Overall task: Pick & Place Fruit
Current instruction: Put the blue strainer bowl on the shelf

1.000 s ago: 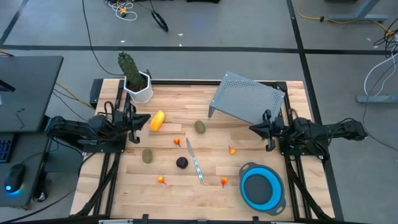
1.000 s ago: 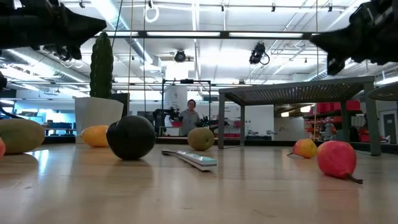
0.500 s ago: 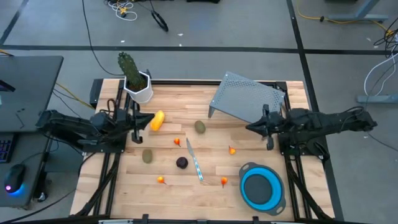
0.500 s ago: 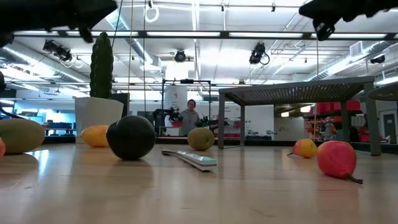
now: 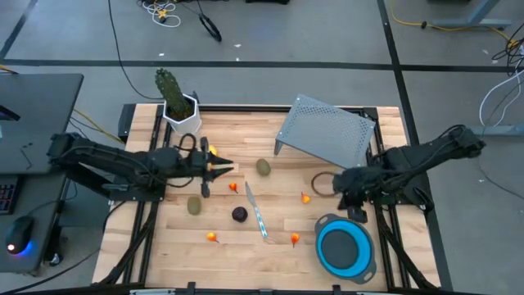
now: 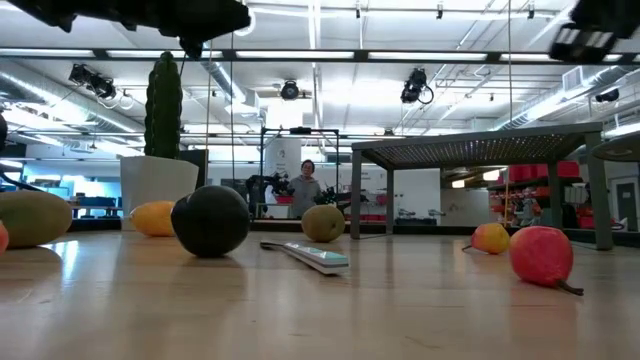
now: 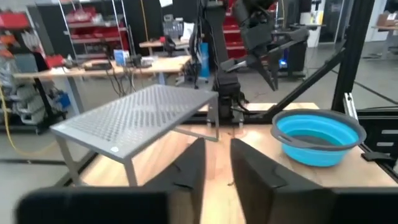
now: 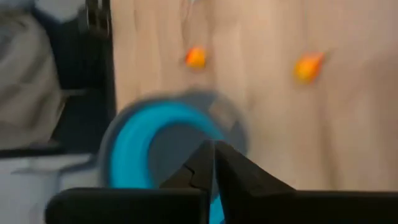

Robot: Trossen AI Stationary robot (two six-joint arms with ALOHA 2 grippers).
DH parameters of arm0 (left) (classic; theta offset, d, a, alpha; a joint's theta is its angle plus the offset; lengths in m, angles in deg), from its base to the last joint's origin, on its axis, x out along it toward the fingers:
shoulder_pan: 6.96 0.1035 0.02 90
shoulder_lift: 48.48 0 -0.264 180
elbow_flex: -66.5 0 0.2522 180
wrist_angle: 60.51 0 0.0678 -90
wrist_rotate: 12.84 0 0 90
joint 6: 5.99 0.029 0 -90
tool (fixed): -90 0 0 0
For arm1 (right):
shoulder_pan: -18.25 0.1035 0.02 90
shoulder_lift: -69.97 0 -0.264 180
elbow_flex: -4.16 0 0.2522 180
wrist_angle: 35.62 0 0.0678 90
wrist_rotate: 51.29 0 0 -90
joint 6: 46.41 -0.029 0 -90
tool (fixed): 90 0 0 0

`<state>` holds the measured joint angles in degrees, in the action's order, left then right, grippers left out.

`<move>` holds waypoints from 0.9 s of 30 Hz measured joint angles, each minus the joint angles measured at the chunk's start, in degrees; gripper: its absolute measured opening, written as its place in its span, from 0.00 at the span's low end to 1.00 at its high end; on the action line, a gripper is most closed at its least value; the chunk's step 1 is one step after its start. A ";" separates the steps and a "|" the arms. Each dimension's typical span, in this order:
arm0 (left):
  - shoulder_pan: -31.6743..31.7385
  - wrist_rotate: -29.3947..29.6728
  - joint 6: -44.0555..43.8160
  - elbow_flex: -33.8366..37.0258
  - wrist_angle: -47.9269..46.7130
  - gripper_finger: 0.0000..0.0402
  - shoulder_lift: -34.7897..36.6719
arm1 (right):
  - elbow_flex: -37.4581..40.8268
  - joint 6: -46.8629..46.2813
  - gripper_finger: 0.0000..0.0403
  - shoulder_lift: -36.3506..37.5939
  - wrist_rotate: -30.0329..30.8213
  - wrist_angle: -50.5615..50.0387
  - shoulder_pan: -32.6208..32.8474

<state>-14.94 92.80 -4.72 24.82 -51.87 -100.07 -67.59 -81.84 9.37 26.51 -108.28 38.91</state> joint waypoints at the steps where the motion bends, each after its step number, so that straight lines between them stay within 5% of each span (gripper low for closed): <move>1: -0.32 -0.02 -0.97 -0.02 0.92 0.30 -0.95 | 0.00 -2.43 0.10 -0.90 -0.84 -0.77 1.28; 10: -4.64 3.62 -3.94 -0.05 3.81 0.53 -5.59 | 0.00 -14.93 0.31 -8.67 -4.77 -2.42 10.06; 20: -7.43 7.71 -4.06 -0.05 4.03 0.55 -5.68 | 0.61 -18.31 0.50 -15.14 3.83 -5.25 13.88; 27: -7.70 7.74 -3.91 -0.05 4.00 0.55 -5.68 | 0.74 -16.18 0.53 -16.62 8.78 -8.38 13.90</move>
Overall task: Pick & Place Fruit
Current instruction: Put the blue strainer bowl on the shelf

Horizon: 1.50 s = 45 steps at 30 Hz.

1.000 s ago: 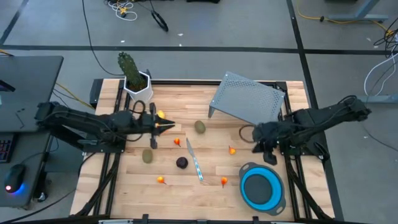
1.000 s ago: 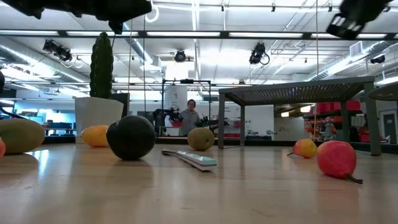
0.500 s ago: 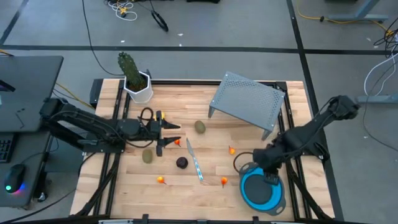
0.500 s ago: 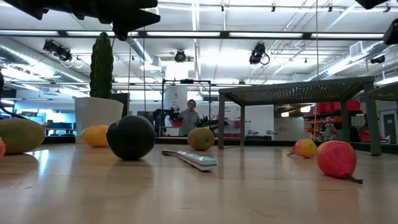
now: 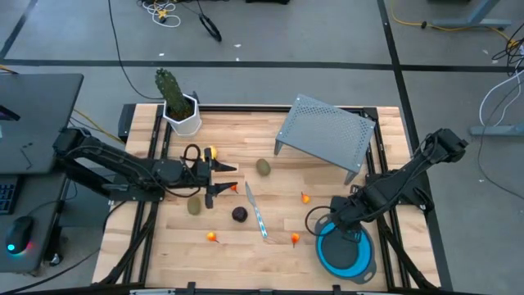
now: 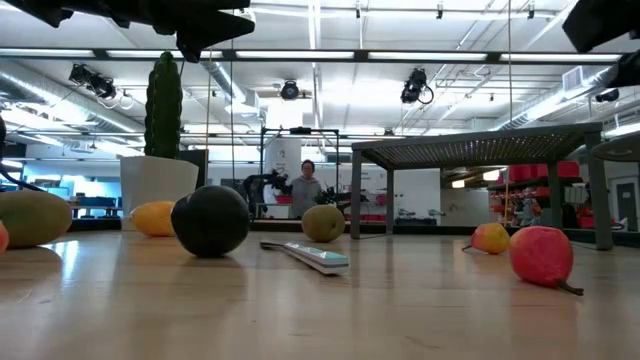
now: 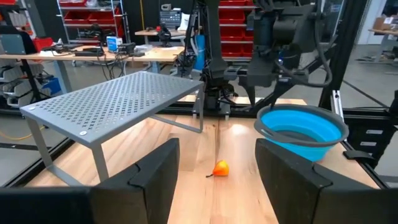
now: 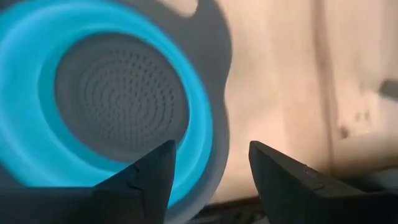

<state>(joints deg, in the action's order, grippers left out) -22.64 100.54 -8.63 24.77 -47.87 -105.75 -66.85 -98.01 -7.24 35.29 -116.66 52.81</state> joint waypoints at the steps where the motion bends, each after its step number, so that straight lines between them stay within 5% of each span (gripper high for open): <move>1: 0.00 0.00 0.00 0.00 -0.17 0.55 0.00 | 0.00 0.02 0.53 0.00 0.90 0.18 -0.01; 24: 0.00 1.46 -0.15 0.00 -3.57 0.55 0.00 | 9.14 -0.33 0.52 0.00 3.88 11.93 0.11; 38: 0.00 1.38 -0.17 0.00 -3.83 0.55 0.00 | 9.55 -3.35 0.12 0.02 -0.93 12.21 0.09; 45: 0.00 1.24 -0.17 0.00 -4.73 0.55 0.00 | 8.42 -3.14 0.10 0.35 -2.82 11.97 -0.02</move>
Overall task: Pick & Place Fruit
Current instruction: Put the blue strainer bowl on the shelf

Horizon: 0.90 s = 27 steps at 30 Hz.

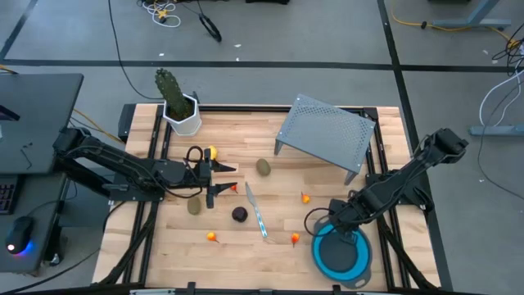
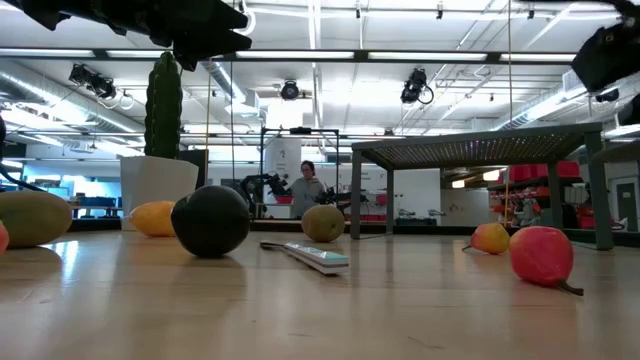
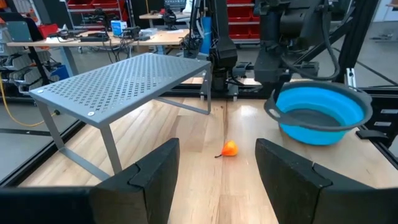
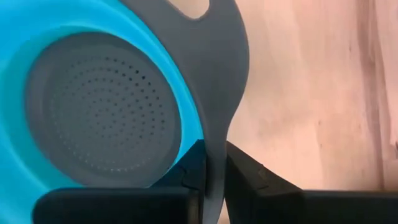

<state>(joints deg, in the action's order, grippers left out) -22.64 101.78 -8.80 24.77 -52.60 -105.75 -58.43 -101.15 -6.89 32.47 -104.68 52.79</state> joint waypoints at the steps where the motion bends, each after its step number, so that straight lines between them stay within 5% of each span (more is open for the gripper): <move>1: 0.00 -0.02 0.00 0.00 0.00 0.55 0.00 | -1.03 0.34 0.09 0.28 -0.26 -0.41 -0.03; 15: 0.00 -0.49 0.17 0.00 -0.09 0.55 0.00 | -24.46 12.16 0.09 3.14 7.84 -20.17 -8.43; 21: 0.00 -0.89 0.20 0.00 -0.46 0.55 0.00 | -33.53 16.36 0.09 3.49 13.19 -26.66 -18.37; 27: 0.00 -0.89 0.47 0.00 -0.35 0.55 0.00 | -40.55 23.76 0.09 6.46 10.72 -26.78 -35.05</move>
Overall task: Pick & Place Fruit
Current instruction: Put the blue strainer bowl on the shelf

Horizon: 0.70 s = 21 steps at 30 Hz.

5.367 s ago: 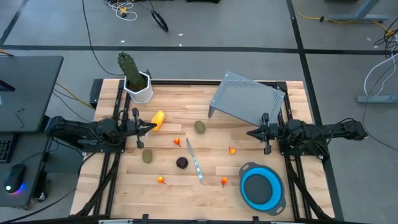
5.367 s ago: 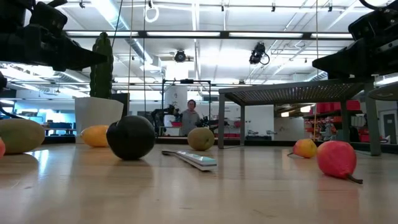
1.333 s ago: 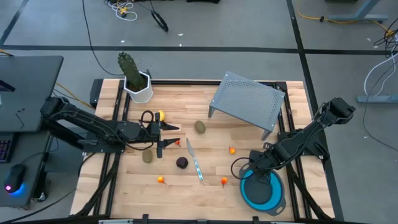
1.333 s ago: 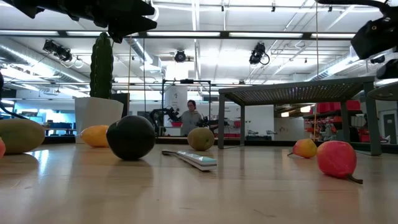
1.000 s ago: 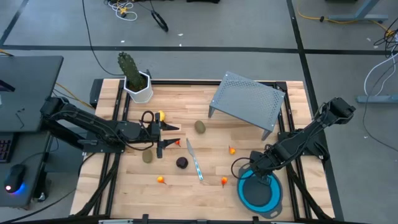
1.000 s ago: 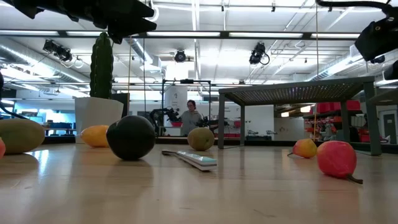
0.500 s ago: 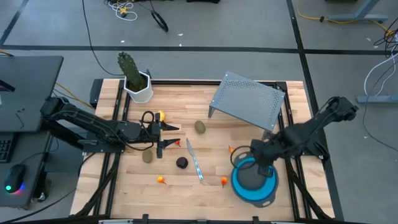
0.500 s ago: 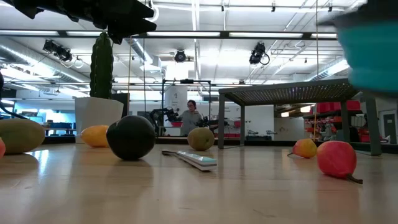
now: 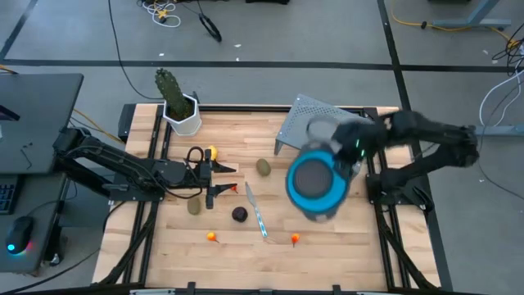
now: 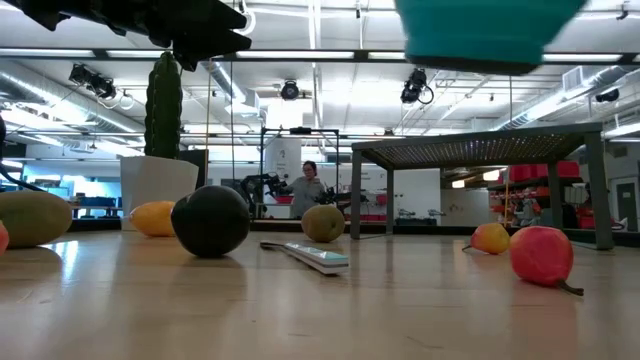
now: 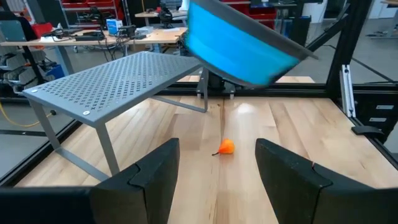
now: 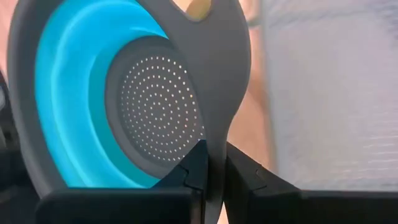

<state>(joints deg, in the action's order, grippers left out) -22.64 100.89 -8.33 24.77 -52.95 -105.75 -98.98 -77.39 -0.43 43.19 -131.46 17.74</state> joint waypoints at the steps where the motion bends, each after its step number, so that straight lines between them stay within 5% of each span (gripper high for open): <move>1: 0.00 0.00 0.01 0.00 0.00 0.55 0.00 | -0.73 1.36 0.09 0.36 -1.16 0.00 -3.31; 12: 0.00 -1.53 0.30 0.00 0.52 0.55 0.00 | -1.84 15.22 0.09 -2.36 -18.57 2.19 -34.72; 21: 0.00 -2.43 1.30 0.00 0.48 0.55 0.00 | -1.84 20.11 0.09 -8.32 -27.17 3.51 -47.82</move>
<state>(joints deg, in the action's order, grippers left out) -22.64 98.46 -7.03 24.77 -52.47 -105.75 -100.82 -57.28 -8.74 16.02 -127.96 -30.08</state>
